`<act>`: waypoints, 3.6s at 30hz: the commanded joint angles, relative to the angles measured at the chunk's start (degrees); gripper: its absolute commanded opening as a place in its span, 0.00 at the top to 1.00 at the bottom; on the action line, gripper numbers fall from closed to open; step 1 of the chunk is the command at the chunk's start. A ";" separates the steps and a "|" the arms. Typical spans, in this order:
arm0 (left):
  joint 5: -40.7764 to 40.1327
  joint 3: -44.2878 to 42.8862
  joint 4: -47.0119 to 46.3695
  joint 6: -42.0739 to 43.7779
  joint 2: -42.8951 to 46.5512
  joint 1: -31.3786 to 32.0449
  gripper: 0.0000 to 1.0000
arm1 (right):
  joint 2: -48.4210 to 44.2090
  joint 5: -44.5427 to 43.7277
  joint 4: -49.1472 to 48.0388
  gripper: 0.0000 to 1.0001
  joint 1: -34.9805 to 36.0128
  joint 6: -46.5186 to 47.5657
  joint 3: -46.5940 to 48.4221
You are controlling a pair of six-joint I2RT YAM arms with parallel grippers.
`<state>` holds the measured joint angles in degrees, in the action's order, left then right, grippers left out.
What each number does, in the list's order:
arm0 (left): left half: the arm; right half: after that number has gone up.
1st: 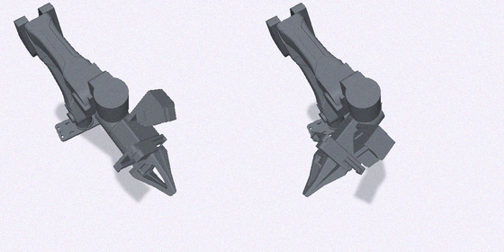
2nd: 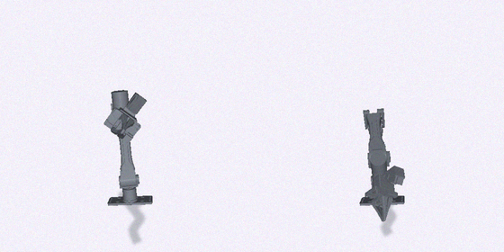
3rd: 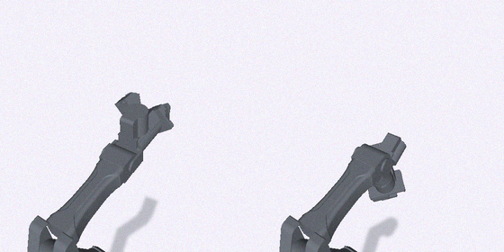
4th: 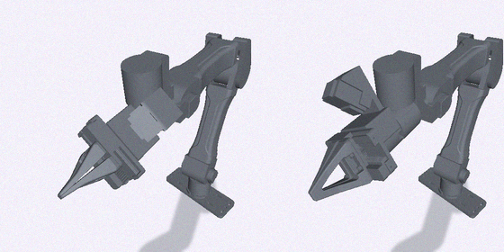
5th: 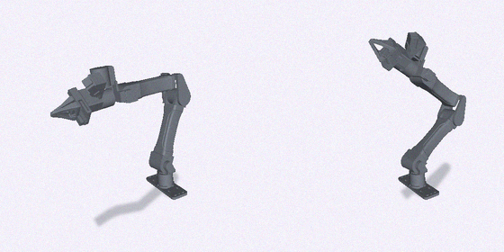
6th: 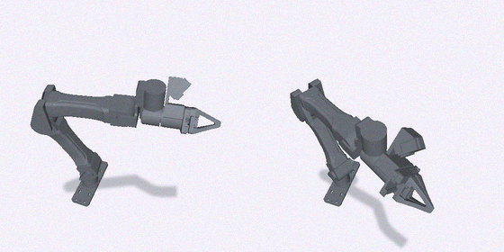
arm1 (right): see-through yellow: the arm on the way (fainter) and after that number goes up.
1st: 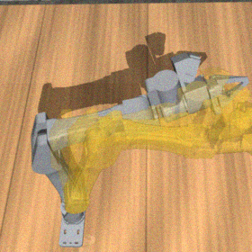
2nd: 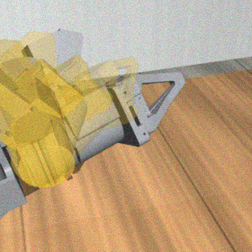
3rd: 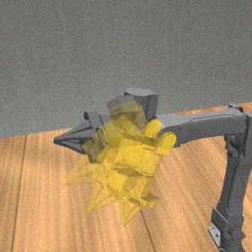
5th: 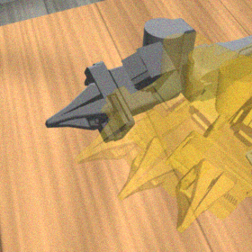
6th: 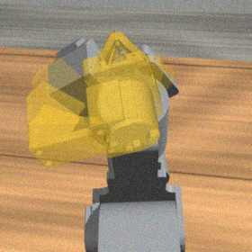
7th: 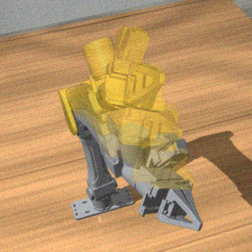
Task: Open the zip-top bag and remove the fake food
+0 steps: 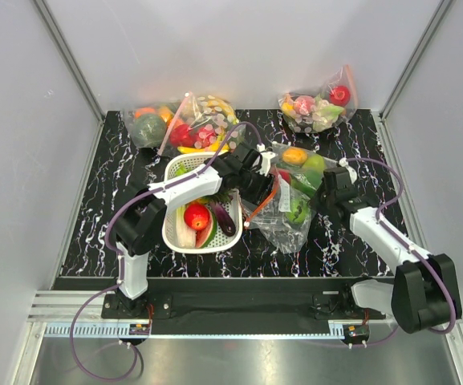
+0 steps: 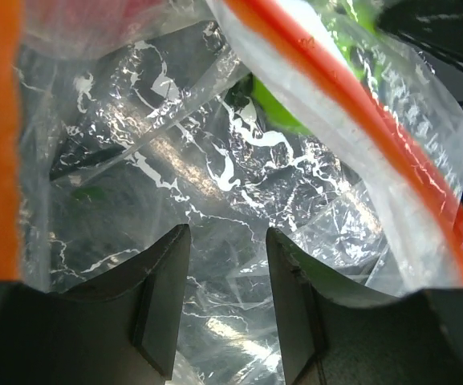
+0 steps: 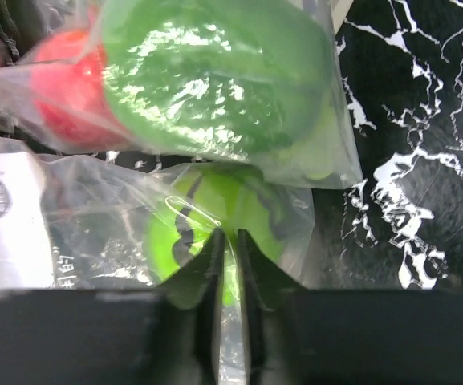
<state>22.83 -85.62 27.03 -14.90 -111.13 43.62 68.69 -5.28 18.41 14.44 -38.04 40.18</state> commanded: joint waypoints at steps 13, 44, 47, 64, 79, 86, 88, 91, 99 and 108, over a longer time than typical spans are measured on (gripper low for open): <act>7.05 -0.42 -6.46 -2.50 -1.02 0.77 0.50 | 7.95 -0.61 4.17 1.00 -0.37 -0.98 1.47; 10.22 -3.84 -10.68 -6.99 -8.75 4.90 0.01 | 9.54 8.88 2.06 1.00 -0.46 -4.15 -0.90; 10.48 -4.81 -10.59 -7.43 -9.80 4.90 0.01 | 10.68 10.46 1.63 1.00 -0.46 -4.23 -0.98; 9.61 -4.29 -7.08 -5.50 -11.04 7.71 0.16 | 14.37 12.75 0.57 1.00 -0.46 -4.15 0.42; 6.01 2.30 -0.40 -0.93 -0.58 3.58 0.41 | 8.93 0.89 7.77 1.00 -0.55 -3.27 0.86; 5.12 3.18 2.58 0.92 4.77 2.18 0.39 | 8.57 -1.66 8.92 1.00 -1.25 -2.65 1.39; 4.68 3.53 3.03 1.10 5.92 1.04 0.39 | 8.22 -2.63 9.01 1.00 -1.43 -2.56 1.39; 4.07 3.80 3.65 1.36 8.47 -0.46 0.39 | 7.78 -3.33 8.83 1.00 -2.13 -2.12 1.65; 5.03 2.57 0.93 -0.83 13.04 -4.68 0.39 | 9.27 -2.90 7.69 1.00 -3.10 -1.07 3.32; 3.28 -1.29 0.57 -4.44 16.82 -10.55 0.40 | 7.79 -3.86 8.56 1.00 -3.45 0.07 3.50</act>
<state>28.18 -82.89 29.52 -17.65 -99.79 37.36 77.97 -6.66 26.46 11.57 -39.13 41.71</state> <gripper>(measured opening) 0.835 0.009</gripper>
